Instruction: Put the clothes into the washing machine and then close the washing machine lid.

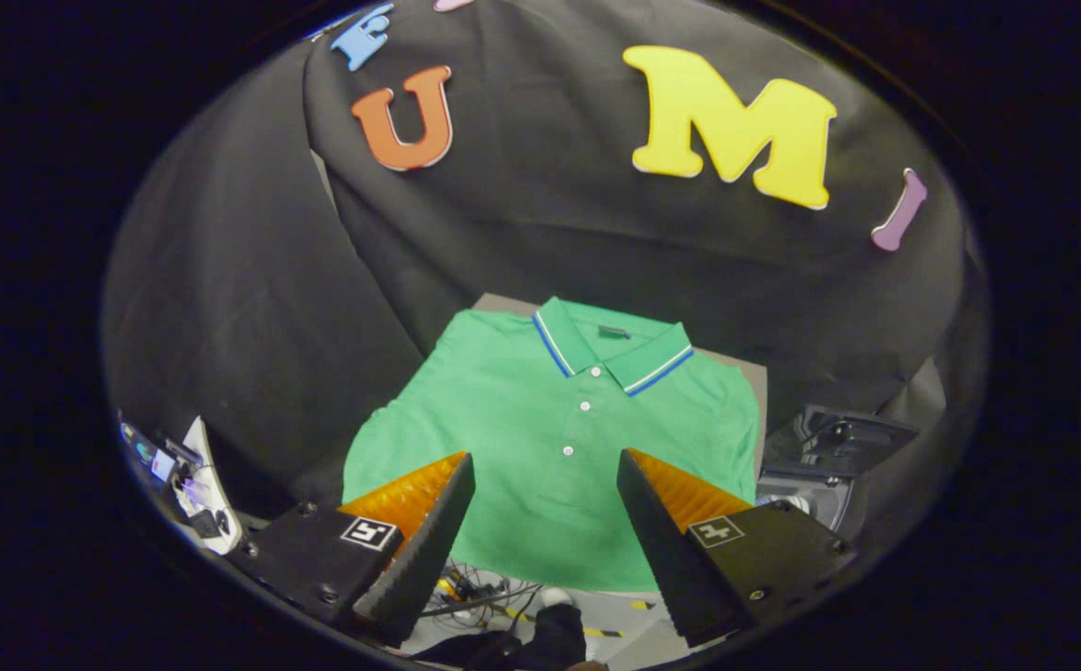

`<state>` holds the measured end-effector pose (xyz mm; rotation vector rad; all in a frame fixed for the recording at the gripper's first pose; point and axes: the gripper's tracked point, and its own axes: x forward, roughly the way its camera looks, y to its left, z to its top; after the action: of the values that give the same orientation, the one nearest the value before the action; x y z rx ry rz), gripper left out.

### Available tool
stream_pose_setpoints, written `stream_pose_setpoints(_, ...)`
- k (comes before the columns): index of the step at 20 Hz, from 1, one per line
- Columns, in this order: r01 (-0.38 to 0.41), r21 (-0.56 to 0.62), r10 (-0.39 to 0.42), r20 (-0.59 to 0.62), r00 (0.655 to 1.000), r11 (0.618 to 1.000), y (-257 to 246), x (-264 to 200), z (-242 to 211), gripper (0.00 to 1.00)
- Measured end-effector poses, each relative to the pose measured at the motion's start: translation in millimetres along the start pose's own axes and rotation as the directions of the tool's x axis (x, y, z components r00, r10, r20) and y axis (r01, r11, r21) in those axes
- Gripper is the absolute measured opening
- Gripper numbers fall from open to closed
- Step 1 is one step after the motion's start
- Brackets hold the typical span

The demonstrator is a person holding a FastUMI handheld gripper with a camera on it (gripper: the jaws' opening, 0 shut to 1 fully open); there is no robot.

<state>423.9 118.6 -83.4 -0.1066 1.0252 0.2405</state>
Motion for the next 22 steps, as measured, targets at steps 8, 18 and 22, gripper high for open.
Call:
stream_pose_setpoints(8, 0.013, 0.054, 0.003, -0.290, 0.957, 0.998, -21.5, 61.9, 10.5, 0.98)
stream_pose_setpoints(18, 0.120, 0.037, -0.091, -0.442, 0.892, 0.992, -13.7, 96.1, 0.1, 0.95)
stream_pose_setpoints(22, 0.154, 0.035, -0.119, -0.475, 0.872, 0.987, -11.8, 96.4, -1.0, 0.94)
